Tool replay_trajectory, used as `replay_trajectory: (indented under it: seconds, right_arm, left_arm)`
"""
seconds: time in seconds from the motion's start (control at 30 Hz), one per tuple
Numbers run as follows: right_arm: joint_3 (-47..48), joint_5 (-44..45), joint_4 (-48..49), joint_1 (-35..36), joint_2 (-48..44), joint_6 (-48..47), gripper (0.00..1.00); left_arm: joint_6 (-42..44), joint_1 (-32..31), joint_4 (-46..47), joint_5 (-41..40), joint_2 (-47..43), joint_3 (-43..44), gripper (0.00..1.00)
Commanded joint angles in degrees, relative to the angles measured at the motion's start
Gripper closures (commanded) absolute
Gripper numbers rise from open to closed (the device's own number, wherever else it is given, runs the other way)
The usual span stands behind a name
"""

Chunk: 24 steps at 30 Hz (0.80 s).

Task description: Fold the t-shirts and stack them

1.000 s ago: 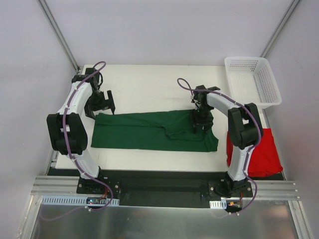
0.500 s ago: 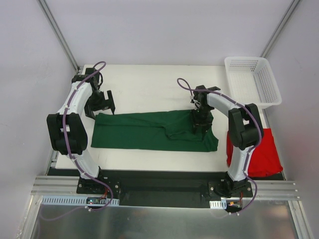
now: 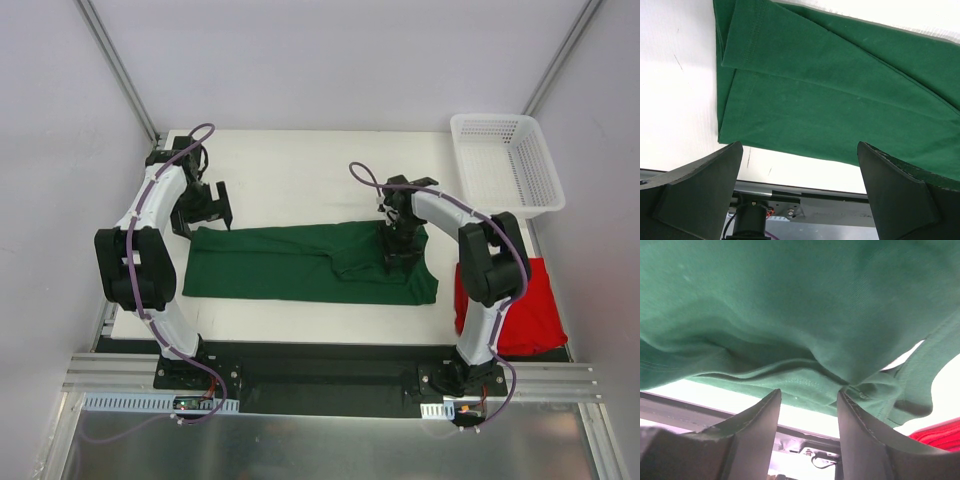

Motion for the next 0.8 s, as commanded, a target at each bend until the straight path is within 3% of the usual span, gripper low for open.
replay_trajectory:
  seconds: [0.0, 0.63, 0.77]
  right_arm:
    - [-2.21, -0.73, -0.55, 0.75, -3.45, 1.01, 0.50]
    - [-2.38, 2.18, -0.81, -0.66, -3.72, -0.04, 0.44]
    - [-3.09, 1.21, 0.07, -0.66, -3.46, -0.04, 0.52]
  left_arm:
    - [-0.53, -0.62, -0.69, -0.06, -1.61, 0.12, 0.01]
    - [-0.61, -0.71, -0.69, -0.06, -2.58, -0.50, 0.01]
    - [-0.53, -0.71, -0.69, -0.24, -2.75, -0.59, 0.01]
